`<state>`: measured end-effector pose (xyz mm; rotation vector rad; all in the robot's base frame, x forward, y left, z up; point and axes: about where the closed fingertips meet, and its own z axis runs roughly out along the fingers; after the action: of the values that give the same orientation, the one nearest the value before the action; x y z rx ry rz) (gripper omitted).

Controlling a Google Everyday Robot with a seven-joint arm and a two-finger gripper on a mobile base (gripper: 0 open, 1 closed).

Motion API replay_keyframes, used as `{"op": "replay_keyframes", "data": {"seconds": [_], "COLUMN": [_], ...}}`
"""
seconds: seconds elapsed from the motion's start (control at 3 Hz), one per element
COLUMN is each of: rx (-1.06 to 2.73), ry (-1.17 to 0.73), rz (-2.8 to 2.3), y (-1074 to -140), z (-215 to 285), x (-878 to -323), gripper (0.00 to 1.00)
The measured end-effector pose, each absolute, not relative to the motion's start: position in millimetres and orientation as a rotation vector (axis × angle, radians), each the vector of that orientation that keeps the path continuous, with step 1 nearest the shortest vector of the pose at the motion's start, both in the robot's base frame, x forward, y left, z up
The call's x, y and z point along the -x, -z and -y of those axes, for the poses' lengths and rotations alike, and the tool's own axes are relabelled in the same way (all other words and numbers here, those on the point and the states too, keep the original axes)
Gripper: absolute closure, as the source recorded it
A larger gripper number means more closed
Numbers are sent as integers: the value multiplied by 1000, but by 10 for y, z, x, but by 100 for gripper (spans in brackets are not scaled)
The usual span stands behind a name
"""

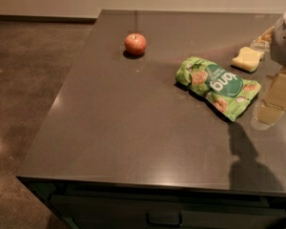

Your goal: Move green rice chip bag near apple

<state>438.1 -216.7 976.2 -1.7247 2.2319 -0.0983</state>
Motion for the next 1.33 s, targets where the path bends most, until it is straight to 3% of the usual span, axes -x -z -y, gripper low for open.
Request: {"op": "replay_keyframes", "data": {"seconds": [1.33], "rx": [1589], "ry": [94], "rz": [-2283], "y": [-9532], "z": [2164], "x": [-4834], "gripper": [0]}}
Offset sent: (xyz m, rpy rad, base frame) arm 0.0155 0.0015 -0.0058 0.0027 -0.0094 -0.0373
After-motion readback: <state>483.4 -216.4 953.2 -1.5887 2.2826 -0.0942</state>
